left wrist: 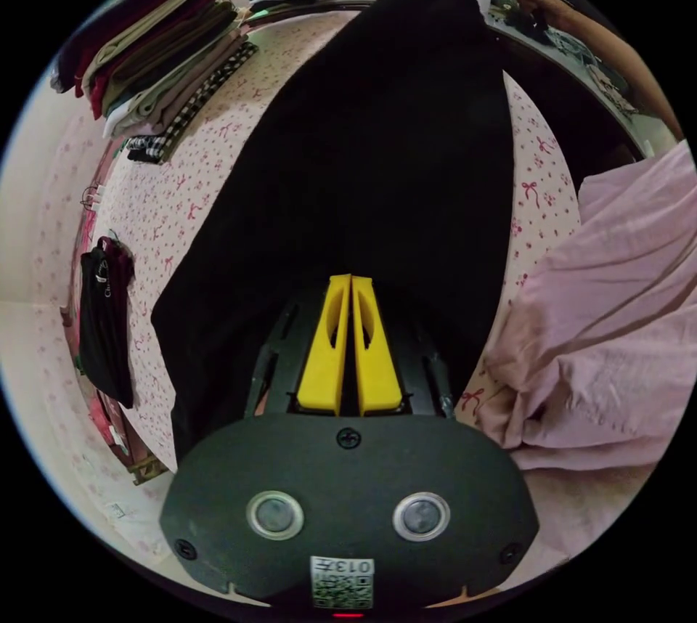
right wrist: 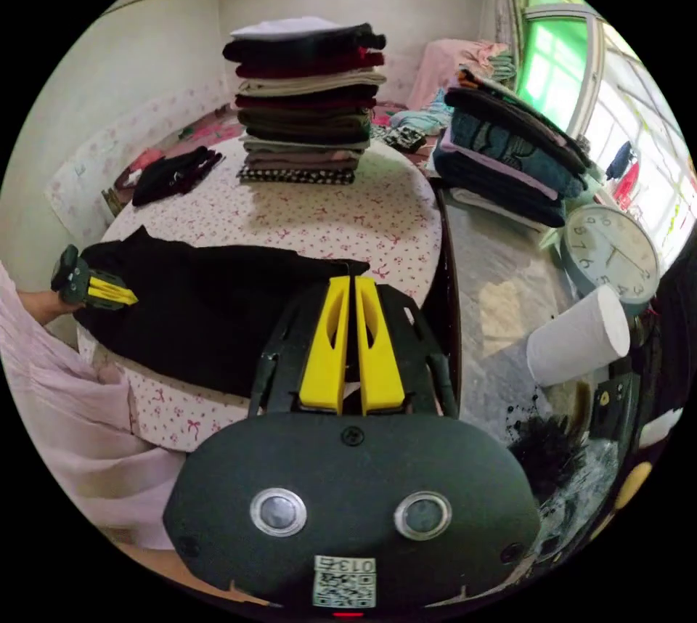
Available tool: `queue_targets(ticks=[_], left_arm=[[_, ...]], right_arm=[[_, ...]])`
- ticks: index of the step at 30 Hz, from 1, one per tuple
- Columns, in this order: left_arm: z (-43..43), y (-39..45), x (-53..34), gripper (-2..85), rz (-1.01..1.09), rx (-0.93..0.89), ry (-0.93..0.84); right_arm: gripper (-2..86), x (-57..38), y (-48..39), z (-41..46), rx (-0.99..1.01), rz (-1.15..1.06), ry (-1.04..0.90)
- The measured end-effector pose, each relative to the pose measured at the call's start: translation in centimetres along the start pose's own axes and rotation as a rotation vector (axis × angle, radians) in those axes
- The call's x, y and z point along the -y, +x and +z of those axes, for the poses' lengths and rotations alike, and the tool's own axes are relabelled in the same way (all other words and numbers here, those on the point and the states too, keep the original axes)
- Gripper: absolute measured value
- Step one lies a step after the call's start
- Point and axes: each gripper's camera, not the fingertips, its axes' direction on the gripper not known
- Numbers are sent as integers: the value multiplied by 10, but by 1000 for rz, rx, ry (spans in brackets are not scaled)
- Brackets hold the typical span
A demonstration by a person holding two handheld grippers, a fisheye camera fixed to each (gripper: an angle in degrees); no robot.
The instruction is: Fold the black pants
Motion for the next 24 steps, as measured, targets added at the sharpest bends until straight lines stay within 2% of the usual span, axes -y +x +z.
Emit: queue_targets(ticks=[2,4,6,10,13,17,22,24], left_arm=[[8,4,5,-4,15,-7,-28],[14,8,10,-4,37,0,-43],[20,11,16,-4,49,6,-60],[26,8,28,-4,-8,-24,-77],[19,3,39,-3,-63,-22,-7],[24,0,67,-3,-59,60,68],[44,1,106,-3,-3,67,107],[54,6,118,-4,24,84,101]], right_arm=[[10,0,10,-1,9,29,-9],[11,4,18,14,7,34,-98],[14,3,32,48,-6,56,-290],[25,4,53,53,27,115,-286],[34,13,72,22,1,152,-167],[54,25,94,15,70,194,-152],[76,54,103,53,206,147,-324],[71,61,103,80,292,131,-463]])
